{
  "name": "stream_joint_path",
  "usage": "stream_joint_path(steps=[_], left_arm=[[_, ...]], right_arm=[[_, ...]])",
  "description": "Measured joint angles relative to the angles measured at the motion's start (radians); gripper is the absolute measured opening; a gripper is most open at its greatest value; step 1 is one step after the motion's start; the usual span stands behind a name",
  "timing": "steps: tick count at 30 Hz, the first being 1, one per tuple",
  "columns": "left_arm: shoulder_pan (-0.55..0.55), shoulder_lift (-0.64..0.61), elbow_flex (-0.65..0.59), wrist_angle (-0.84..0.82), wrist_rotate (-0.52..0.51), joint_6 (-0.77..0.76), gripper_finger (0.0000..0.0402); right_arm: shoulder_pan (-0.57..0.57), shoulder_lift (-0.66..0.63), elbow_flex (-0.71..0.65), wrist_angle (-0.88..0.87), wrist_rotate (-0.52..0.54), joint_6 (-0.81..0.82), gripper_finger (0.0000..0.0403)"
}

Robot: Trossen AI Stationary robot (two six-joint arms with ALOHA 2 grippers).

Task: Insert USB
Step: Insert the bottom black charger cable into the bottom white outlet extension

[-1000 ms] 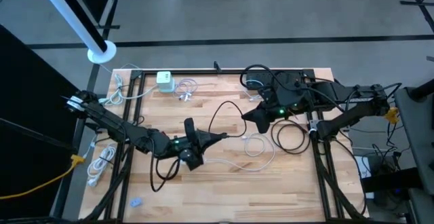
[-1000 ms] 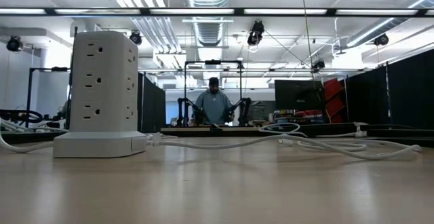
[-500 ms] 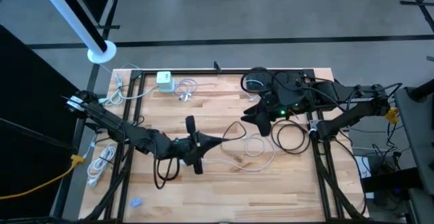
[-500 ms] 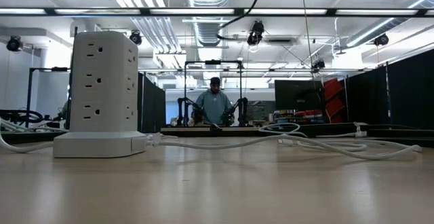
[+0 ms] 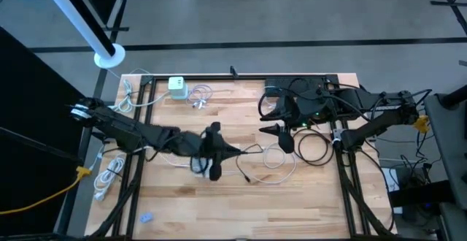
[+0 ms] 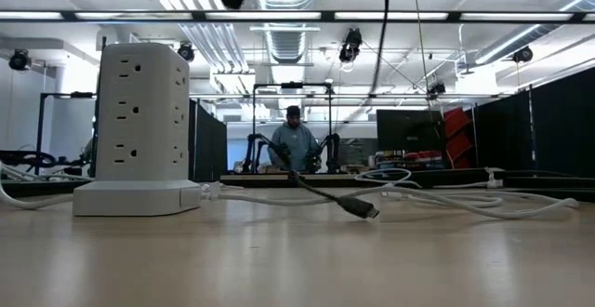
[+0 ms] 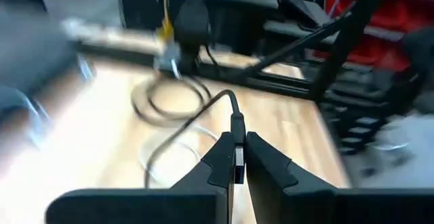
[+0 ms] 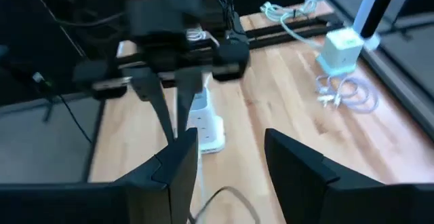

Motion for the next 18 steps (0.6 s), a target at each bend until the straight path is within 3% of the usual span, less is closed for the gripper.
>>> stream_joint_path(steps=[5, 9, 15, 18], left_arm=[[0.125, 0.0, 0.0, -0.059, 0.211, -0.225, 0.0015], [0.227, 0.0, 0.0, -0.103, 0.38, -0.355, 0.0015], [0.368, 0.0, 0.0, -0.135, 0.528, -0.48, 0.0015], [0.421, 0.0, 0.0, -0.151, 0.541, -0.498, 0.0015]], right_arm=[[0.03, -0.001, -0.031, -0.063, 0.027, -0.111, 0.0137], [0.064, -0.004, -0.135, -0.085, 0.098, -0.175, 0.0126], [0.058, -0.053, -0.346, 0.038, 0.153, -0.274, 0.011], [0.024, -0.084, -0.448, 0.153, 0.159, -0.371, 0.0108]])
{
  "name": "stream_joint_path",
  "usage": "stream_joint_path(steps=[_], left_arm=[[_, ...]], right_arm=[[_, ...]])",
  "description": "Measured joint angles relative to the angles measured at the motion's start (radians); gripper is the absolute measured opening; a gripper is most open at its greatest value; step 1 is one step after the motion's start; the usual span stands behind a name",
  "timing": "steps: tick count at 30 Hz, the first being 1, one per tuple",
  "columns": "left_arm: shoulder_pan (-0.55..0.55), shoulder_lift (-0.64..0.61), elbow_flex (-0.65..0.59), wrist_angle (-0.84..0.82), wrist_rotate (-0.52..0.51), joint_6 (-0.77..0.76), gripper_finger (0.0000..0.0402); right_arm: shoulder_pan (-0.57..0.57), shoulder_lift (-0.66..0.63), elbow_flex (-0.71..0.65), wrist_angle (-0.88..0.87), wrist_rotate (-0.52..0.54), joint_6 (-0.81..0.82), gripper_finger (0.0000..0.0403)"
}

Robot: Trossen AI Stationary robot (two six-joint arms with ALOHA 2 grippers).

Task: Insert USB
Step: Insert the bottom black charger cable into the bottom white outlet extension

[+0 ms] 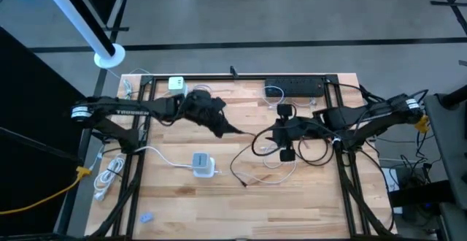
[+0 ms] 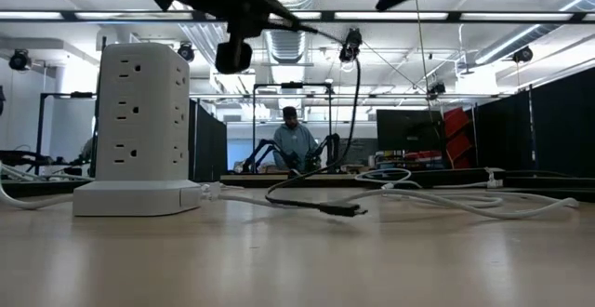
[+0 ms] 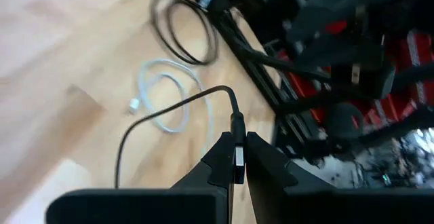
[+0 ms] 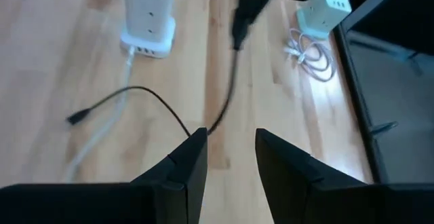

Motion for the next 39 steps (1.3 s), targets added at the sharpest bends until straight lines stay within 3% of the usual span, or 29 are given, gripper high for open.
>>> stream_joint_path(steps=[7, 15, 27, 34, 39], left_arm=[[0.051, -0.002, 0.0, -0.03, -0.022, 0.038, 0.0015], [0.051, -0.03, 0.0, -0.031, -0.074, 0.036, 0.0015], [0.049, -0.035, 0.013, -0.032, -0.292, -0.039, 0.0015], [0.049, -0.035, 0.04, -0.05, -0.299, 0.125, 0.0015], [0.049, -0.035, 0.04, -0.049, -0.301, 0.307, 0.0015]], right_arm=[[-0.142, -0.028, -0.183, 0.292, 0.002, -0.16, 0.0114], [-0.243, -0.028, -0.289, 0.57, -0.004, -0.091, 0.0103], [-0.252, -0.028, -0.402, 0.738, -0.116, -0.041, 0.0108], [-0.263, -0.086, -0.41, 0.732, -0.117, -0.037, 0.0139], [-0.283, -0.169, -0.409, 0.726, -0.197, -0.029, 0.0165]])
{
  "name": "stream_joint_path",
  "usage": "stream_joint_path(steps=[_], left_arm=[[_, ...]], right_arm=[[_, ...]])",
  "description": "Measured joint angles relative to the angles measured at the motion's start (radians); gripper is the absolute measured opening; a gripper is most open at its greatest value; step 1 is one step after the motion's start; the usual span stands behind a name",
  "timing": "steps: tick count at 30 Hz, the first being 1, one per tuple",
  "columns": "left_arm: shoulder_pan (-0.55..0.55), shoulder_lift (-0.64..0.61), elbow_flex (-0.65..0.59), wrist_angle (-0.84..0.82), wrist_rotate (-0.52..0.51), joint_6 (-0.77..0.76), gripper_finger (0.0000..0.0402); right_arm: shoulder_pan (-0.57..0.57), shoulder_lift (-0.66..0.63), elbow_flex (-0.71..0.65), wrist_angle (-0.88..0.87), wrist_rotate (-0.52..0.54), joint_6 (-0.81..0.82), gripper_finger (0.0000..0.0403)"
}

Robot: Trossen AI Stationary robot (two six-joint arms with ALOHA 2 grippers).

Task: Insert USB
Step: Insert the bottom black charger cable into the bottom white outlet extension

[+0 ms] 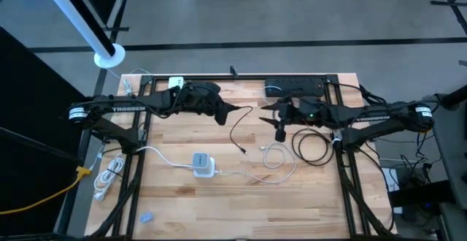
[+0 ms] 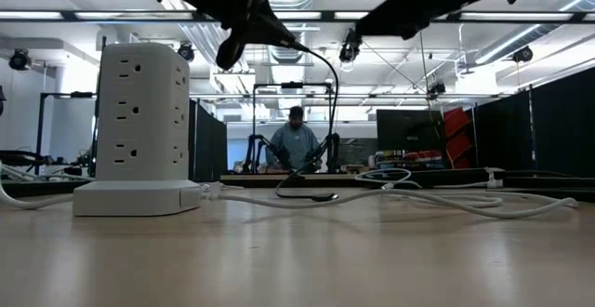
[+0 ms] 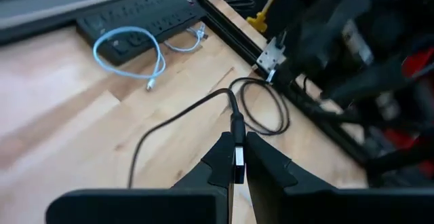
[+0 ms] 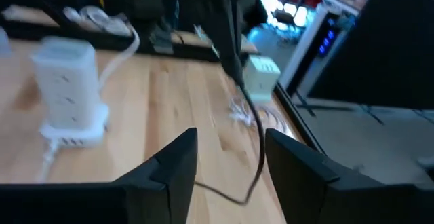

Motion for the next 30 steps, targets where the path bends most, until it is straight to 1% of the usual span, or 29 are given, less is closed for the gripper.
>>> stream_joint_path(steps=[3, 6, 9, 11, 14, 17, 20, 23, 25, 30], left_arm=[[-0.001, 0.0, 0.006, 0.005, 0.002, 0.128, 0.0015], [-0.007, 0.0, 0.014, 0.033, 0.013, 0.272, 0.0015], [-0.015, 0.0, 0.021, 0.079, 0.073, 0.438, 0.0015], [-0.024, 0.0, 0.025, 0.088, 0.122, 0.544, 0.0015], [-0.049, 0.0, 0.026, 0.099, 0.183, 0.685, 0.0014], [-0.075, 0.0, 0.026, 0.099, 0.196, 0.784, 0.0014], [-0.085, 0.0, 0.026, 0.105, 0.197, 0.813, 0.0014], [-0.084, 0.0, 0.026, 0.124, 0.175, 0.785, 0.0014], [-0.084, -0.002, 0.026, 0.131, 0.135, 0.732, 0.0014], [-0.084, -0.006, 0.026, 0.133, 0.13, 0.697, 0.0014]], right_arm=[[-0.034, -0.024, 0.019, -0.006, -0.041, 0.077, 0.0174], [-0.063, -0.017, 0.048, -0.011, -0.104, 0.192, 0.018], [-0.071, 0.016, 0.078, -0.016, -0.171, 0.273, 0.0181], [-0.063, 0.047, 0.109, -0.032, -0.197, 0.313, 0.0181], [-0.041, 0.099, 0.194, -0.107, -0.197, 0.339, 0.018], [-0.013, 0.161, 0.309, -0.22, -0.174, 0.311, 0.0175], [0.006, 0.231, 0.425, -0.353, -0.162, 0.283, 0.0169], [0.027, 0.291, 0.517, -0.462, -0.156, 0.264, 0.0168], [0.044, 0.31, 0.545, -0.498, -0.142, 0.239, 0.0168], [0.072, 0.322, 0.556, -0.495, -0.047, 0.227, 0.0168]])
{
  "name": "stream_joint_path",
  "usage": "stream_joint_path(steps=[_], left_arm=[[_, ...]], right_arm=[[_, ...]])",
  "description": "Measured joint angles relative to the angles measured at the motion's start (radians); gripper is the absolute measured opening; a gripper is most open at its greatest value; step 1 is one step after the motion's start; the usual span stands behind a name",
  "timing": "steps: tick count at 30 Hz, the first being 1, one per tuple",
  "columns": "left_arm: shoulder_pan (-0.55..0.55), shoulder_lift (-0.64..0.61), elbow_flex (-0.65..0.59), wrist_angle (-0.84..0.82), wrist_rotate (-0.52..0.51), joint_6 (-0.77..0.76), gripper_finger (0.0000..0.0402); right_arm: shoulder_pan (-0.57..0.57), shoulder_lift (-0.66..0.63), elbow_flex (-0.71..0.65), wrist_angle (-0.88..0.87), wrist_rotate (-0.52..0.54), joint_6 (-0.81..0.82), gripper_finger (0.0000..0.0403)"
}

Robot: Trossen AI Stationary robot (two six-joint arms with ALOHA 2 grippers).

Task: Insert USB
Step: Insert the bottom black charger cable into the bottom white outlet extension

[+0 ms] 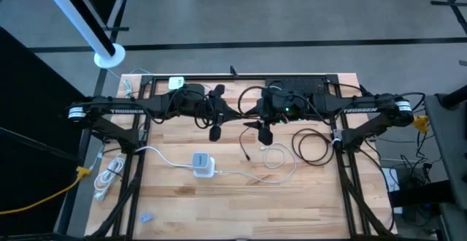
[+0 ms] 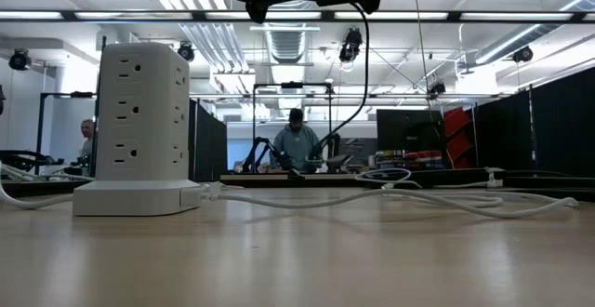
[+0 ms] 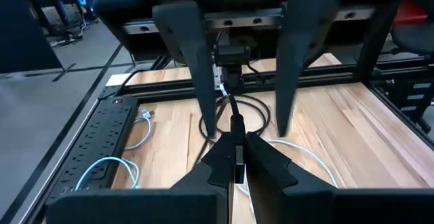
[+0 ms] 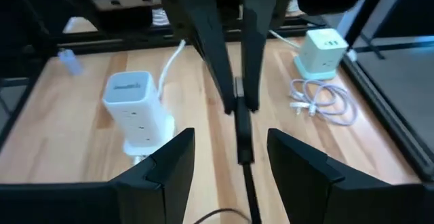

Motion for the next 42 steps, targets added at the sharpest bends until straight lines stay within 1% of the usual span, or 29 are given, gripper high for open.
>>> stream_joint_path(steps=[4, 7, 9, 13, 14, 20, 21, 24, 26, 29, 32, 34, 37, 40, 42], left_arm=[[0.0, 0.0, 0.0, 0.011, -0.001, -0.007, 0.0014], [0.0, 0.0, 0.0, 0.017, -0.003, -0.009, 0.0014], [0.0, 0.0, 0.0, 0.024, -0.003, -0.011, 0.0014], [0.001, 0.0, 0.0, 0.024, -0.007, -0.018, 0.0014], [0.001, 0.0, 0.0, 0.023, -0.008, -0.02, 0.0014], [0.001, 0.0, 0.0, 0.017, -0.007, -0.016, 0.0015], [0.001, 0.0, 0.0, 0.014, -0.007, -0.003, 0.002], [0.001, -0.007, 0.0, -0.017, -0.005, 0.049, 0.005], [0.001, -0.02, 0.0, -0.042, -0.004, 0.078, 0.0076], [0.0, -0.054, 0.0, -0.132, 0.001, 0.084, 0.0112], [0.0, -0.126, 0.0, -0.26, -0.005, 0.078, 0.014], [0.0, -0.183, 0.0, -0.379, -0.055, 0.046, 0.0153], [0.0, -0.253, 0.0, -0.6, -0.121, -0.041, 0.0164], [-0.001, -0.309, 0.0, -0.792, -0.143, -0.176, 0.0167], [-0.005, -0.334, 0.0, -0.898, -0.144, -0.27, 0.0165]], right_arm=[[-0.001, 0.003, 0.0, -0.002, 0.012, 0.004, 0.0156], [0.0, 0.004, -0.001, -0.001, 0.011, 0.004, 0.013], [0.0, 0.004, -0.001, -0.002, 0.015, 0.003, 0.0102], [0.0, 0.003, -0.002, -0.002, 0.037, -0.008, 0.0021], [0.0, 0.003, -0.002, -0.002, 0.035, -0.015, 0.0015], [-0.003, 0.002, -0.002, -0.011, 0.031, -0.019, 0.0015], [-0.003, 0.002, -0.002, -0.018, 0.03, -0.021, 0.0015], [-0.003, 0.001, -0.003, -0.059, 0.033, -0.023, 0.0015], [0.0, 0.001, -0.003, -0.056, 0.036, -0.028, 0.0015], [0.001, -0.001, -0.003, -0.078, 0.042, -0.029, 0.0015], [0.008, -0.003, -0.003, -0.093, 0.041, -0.016, 0.0015], [0.016, -0.002, -0.009, -0.095, 0.04, -0.015, 0.0015], [0.037, 0.017, -0.036, -0.087, 0.034, -0.02, 0.0015], [0.056, 0.065, -0.085, -0.063, 0.018, -0.046, 0.0015], [0.068, 0.102, -0.128, 0.006, -0.01, -0.071, 0.0015]])
